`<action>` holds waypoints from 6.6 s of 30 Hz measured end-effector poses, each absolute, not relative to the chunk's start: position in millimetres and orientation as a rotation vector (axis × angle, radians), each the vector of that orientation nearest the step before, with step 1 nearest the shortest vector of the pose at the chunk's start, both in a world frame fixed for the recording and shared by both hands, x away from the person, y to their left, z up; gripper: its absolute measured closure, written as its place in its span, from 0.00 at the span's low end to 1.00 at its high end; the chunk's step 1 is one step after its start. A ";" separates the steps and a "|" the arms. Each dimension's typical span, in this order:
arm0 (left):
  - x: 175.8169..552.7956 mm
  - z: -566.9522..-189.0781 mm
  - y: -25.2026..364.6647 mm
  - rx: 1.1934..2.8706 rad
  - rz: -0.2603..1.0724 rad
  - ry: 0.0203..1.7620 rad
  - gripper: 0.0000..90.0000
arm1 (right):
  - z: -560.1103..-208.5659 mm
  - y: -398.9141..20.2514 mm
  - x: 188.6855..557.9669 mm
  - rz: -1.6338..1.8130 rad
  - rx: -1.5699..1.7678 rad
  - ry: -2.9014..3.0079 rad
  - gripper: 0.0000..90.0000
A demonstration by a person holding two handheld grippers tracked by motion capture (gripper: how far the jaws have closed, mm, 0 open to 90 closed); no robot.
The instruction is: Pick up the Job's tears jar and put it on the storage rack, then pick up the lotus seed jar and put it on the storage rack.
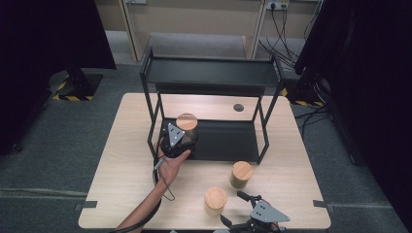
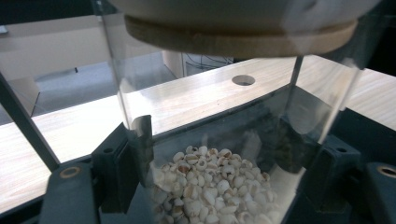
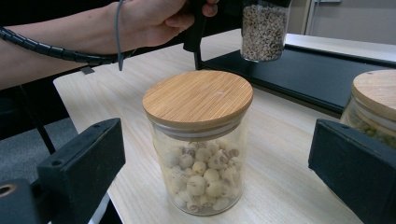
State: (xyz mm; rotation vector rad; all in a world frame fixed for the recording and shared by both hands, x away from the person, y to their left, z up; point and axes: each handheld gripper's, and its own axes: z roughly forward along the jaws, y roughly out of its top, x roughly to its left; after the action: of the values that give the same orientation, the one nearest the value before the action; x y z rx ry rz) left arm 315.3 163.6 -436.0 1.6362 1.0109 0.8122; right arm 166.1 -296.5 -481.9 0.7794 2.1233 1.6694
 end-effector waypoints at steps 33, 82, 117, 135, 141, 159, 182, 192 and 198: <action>333.8 -453.5 166.3 1.621 0.799 1.101 0.28 | -482.0 -296.6 165.9 1.675 0.779 2.122 0.04; 251.8 -427.1 185.0 1.657 0.743 0.950 0.02 | -481.9 -296.5 164.7 1.680 0.780 2.114 0.04; 183.0 -466.9 211.9 1.681 0.615 0.897 0.03 | -482.2 -294.6 164.9 1.678 0.782 2.123 0.04; 160.4 -468.8 217.8 1.685 0.627 0.865 0.03 | -482.1 -294.0 165.2 1.672 0.781 2.128 0.04; 151.8 -474.3 218.6 1.689 0.639 0.845 0.03 | -482.1 -294.1 165.1 1.673 0.782 2.126 0.04; 150.7 -491.6 222.1 1.689 0.624 0.854 0.03 | -481.8 -295.0 164.3 1.677 0.768 2.126 0.04; 150.5 -492.7 222.9 1.680 0.626 0.874 0.03 | -482.1 -294.2 164.1 1.681 0.771 2.124 0.04; 150.1 -492.6 222.8 1.681 0.625 0.876 0.03 | -482.1 -294.7 164.3 1.682 0.772 2.120 0.04; 150.4 -492.5 222.9 1.681 0.625 0.874 0.03 | -482.2 -294.5 164.1 1.681 0.772 2.117 0.04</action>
State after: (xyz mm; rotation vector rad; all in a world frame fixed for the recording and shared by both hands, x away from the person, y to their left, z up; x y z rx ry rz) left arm 150.4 222.9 -492.5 1.6810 0.8742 0.6250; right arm 164.1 -294.5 -482.2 0.7718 2.1174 1.6807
